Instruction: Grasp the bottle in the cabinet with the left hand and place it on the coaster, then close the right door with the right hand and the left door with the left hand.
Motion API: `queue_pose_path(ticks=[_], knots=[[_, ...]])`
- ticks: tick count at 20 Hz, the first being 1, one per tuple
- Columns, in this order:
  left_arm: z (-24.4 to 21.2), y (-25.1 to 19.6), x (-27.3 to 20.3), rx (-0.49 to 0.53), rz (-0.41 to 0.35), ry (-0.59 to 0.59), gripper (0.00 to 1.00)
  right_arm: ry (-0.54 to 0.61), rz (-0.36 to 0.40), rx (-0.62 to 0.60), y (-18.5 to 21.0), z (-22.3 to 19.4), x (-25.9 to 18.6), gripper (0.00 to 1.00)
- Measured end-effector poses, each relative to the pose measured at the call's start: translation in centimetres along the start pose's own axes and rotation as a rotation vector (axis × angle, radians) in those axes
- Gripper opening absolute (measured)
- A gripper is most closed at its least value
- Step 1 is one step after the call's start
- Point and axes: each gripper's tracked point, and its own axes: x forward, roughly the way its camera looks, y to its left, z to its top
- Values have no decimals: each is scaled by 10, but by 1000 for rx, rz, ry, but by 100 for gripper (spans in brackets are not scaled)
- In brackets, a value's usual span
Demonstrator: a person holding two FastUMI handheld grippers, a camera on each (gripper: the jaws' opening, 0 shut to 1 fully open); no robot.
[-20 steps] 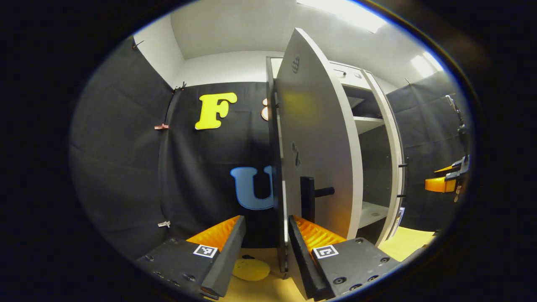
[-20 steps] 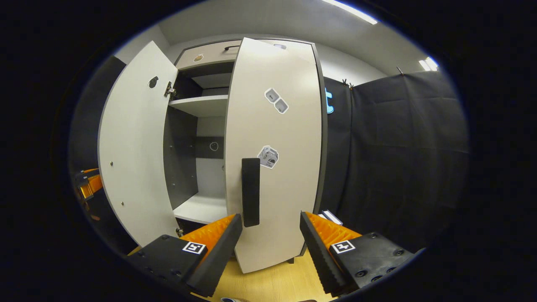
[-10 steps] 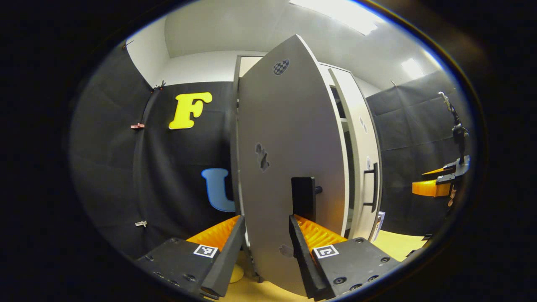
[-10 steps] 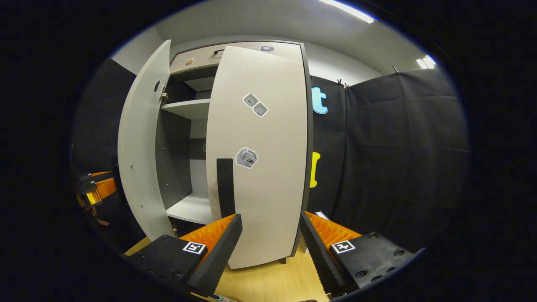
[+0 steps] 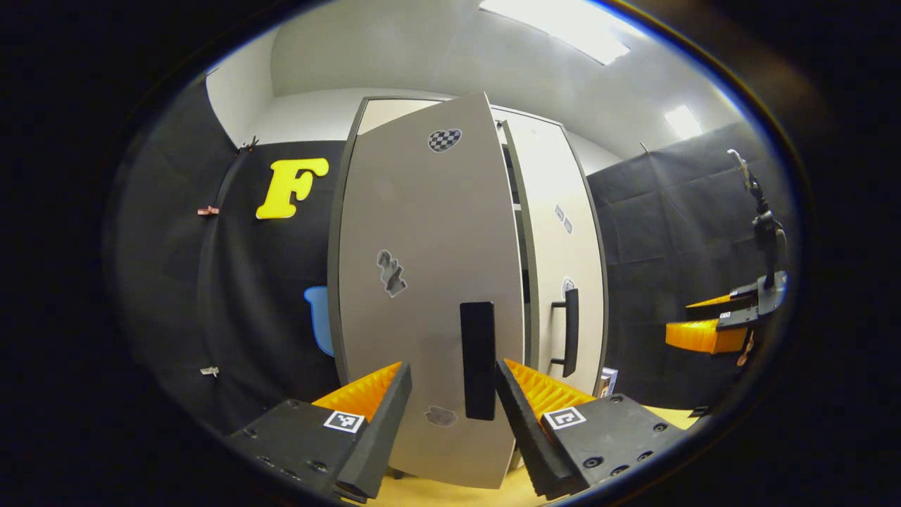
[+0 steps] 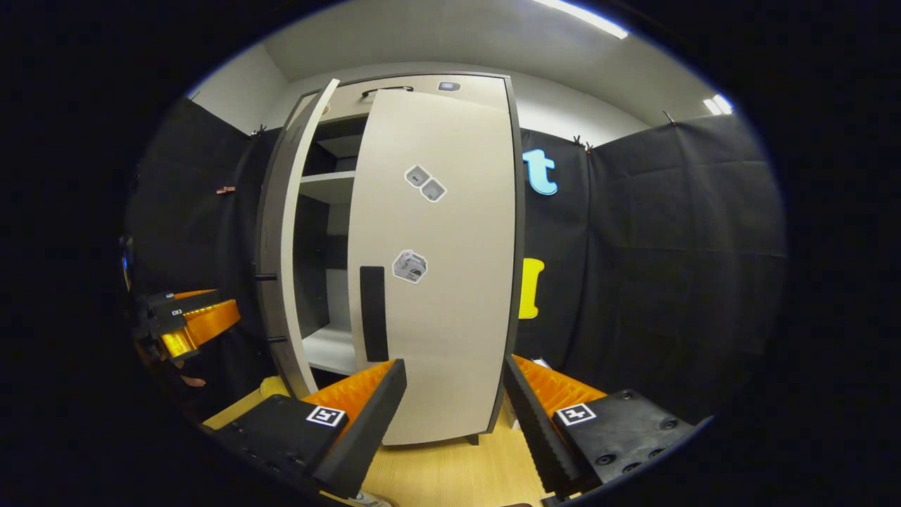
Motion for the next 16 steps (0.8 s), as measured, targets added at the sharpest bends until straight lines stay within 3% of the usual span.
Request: queue_pose_path(ticks=[5,16], knots=[[1,-15,-2,-26,10,-12,82,-5,52,-24,16,-2,-1,92],[-9,2,-2,-61,77,35,83,-11,137,-4,29,1,1,93]])
